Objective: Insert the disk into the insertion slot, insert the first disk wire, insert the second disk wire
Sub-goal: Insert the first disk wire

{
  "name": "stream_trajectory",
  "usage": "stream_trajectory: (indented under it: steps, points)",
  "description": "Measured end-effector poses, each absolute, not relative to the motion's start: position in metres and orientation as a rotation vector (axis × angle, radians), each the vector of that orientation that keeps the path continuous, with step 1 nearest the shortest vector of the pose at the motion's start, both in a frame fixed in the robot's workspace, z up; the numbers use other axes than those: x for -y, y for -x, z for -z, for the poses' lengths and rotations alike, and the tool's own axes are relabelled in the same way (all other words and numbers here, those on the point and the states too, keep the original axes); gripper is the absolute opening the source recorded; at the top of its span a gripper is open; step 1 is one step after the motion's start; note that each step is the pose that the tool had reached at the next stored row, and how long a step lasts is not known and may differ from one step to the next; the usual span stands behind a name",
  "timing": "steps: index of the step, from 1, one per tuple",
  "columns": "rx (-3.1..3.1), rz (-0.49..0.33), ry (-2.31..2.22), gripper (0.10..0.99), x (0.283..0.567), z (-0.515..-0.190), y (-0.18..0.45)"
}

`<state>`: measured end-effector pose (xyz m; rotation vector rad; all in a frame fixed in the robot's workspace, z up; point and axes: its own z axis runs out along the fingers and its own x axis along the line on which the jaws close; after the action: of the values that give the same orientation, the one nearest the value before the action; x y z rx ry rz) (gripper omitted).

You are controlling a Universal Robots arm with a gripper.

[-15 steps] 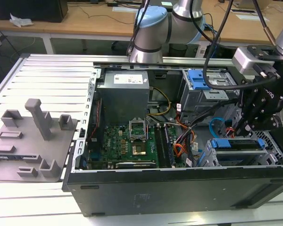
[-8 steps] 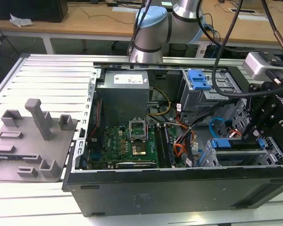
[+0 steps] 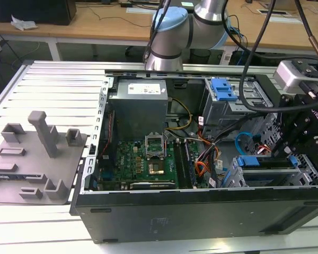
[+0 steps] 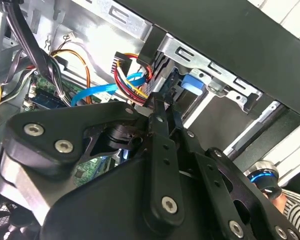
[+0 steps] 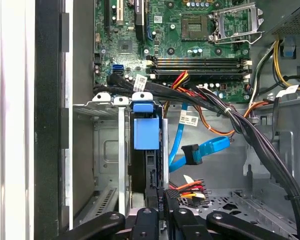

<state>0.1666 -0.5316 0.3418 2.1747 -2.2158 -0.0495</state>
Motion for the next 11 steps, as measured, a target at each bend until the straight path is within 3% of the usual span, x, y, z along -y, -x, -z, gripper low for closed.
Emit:
stream_trajectory:
  steps: [11]
  points:
    - [2.216, 0.054, -2.175, 0.176, 0.5361, -0.3361, -0.1695]
